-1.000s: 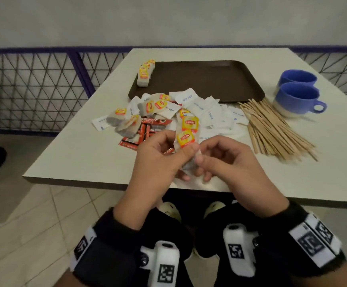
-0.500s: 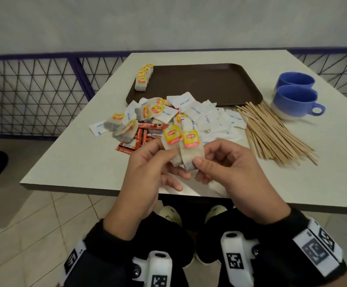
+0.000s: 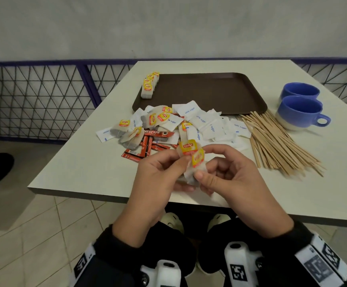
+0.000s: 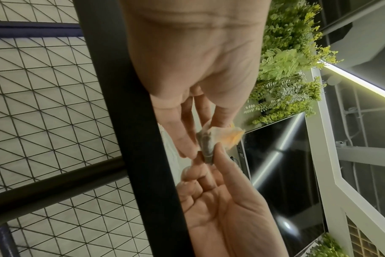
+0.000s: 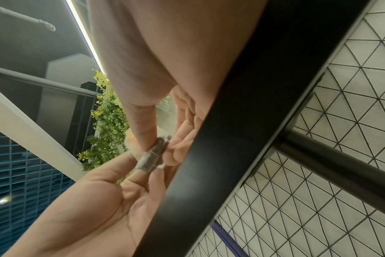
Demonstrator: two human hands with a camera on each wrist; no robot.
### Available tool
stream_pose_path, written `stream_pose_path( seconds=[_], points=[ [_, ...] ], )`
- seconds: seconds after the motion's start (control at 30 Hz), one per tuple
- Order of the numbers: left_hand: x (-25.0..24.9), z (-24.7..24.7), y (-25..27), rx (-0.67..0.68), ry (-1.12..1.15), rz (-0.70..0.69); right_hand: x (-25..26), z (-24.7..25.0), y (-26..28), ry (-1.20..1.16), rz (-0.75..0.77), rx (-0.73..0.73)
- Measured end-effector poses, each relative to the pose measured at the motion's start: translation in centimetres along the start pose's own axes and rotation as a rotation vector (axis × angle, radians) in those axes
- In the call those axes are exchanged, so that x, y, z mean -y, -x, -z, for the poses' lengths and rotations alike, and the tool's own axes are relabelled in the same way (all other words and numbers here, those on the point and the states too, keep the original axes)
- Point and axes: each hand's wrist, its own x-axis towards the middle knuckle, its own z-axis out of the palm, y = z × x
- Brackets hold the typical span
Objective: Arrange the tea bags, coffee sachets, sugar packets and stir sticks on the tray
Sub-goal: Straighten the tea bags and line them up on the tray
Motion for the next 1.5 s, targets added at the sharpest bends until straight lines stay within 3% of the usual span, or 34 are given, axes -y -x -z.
stream_pose_path(
  seconds=[0.27,0.43,0.67,1.0,1.17,1.33,1.5],
  points=[
    [0.2,1.0,-0.4,0.149,0.046,0.036,-0.3,0.0,-0.2,0.074,0.038,-0.029],
    [0.2,1.5,0.1,0.264,0.019,-0.036,-0.4,0.0,-0.1,0.078,0.046,-0.036],
    [0.8,0.0,0.0,0.055,-0.109,-0.111,-0.1,0.0,0.1,0.105,0.057,-0.013],
    [0.5,0.2,0.1,0.073,-0.143,-0.105,0.2,-0.1,0.2,0.104,0.095,-0.016],
    [0.3,0.5,-0.4,0.048,-0.003,-0.048,0.0,0.0,0.1,0.129,0.081,-0.02],
    [0.3,0.3,-0.2,0.044,-0.116,-0.105,0.2,-0.1,0.1,0.097,0.054,0.016],
    [-0.4,0.1,0.0,0.051,-0.161,-0.066,0.5,-0.2,0.2,0.1,0.057,0.018]
  ],
)
